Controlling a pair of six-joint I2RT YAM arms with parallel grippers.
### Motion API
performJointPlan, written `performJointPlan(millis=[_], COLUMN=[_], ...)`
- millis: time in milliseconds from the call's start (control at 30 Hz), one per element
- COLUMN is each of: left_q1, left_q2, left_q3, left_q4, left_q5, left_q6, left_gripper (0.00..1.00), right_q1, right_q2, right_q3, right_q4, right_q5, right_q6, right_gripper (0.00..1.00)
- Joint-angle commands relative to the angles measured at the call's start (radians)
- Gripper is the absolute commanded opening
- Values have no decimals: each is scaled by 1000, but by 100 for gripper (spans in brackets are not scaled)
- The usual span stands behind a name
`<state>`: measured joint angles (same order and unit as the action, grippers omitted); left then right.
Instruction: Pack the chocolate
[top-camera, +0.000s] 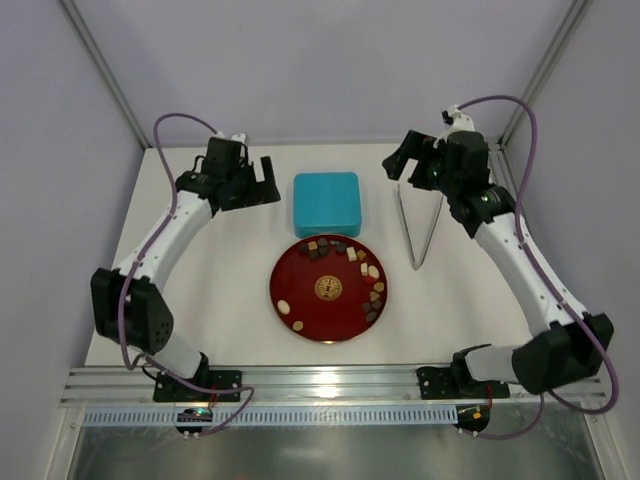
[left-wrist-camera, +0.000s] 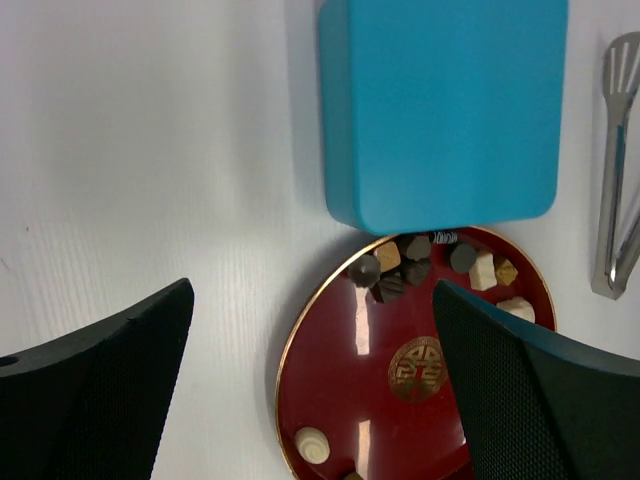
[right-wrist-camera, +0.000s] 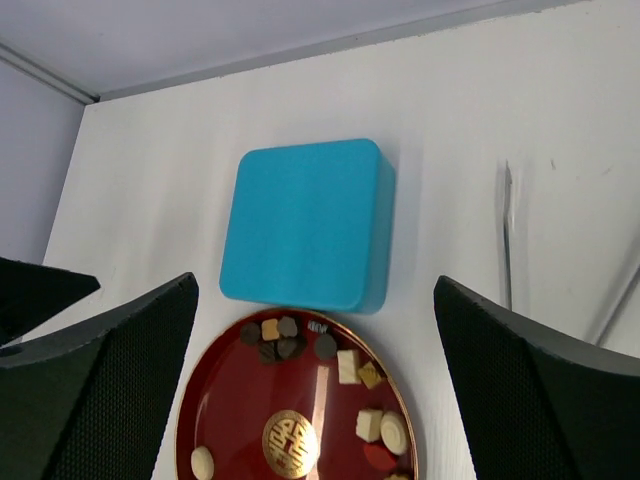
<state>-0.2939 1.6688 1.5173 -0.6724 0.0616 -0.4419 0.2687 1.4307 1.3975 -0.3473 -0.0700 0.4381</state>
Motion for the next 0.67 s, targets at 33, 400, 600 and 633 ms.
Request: performJointPlan(millis=[33, 400, 600, 633], left_q1=[-11, -10, -10, -10], left_q2=[-237, -610, -639, -635], left_q3=[-182, -439, -433, -428], left_q4=[66, 10, -1, -6], left_q5=[-22, -26, 9, 15], left_q6=[-9, 14, 3, 5], left_gripper=[100, 100, 100, 100], right_q1=[-3, -5, -2, -3], right_q2=[-215, -553, -566, -572], right_q3=[-240, -453, -466, -460], right_q4=[-18, -130, -113, -111], right_q5=[126, 150, 162, 173], right_q6=[-30, -42, -36, -35], right_gripper=[100, 100, 100, 100])
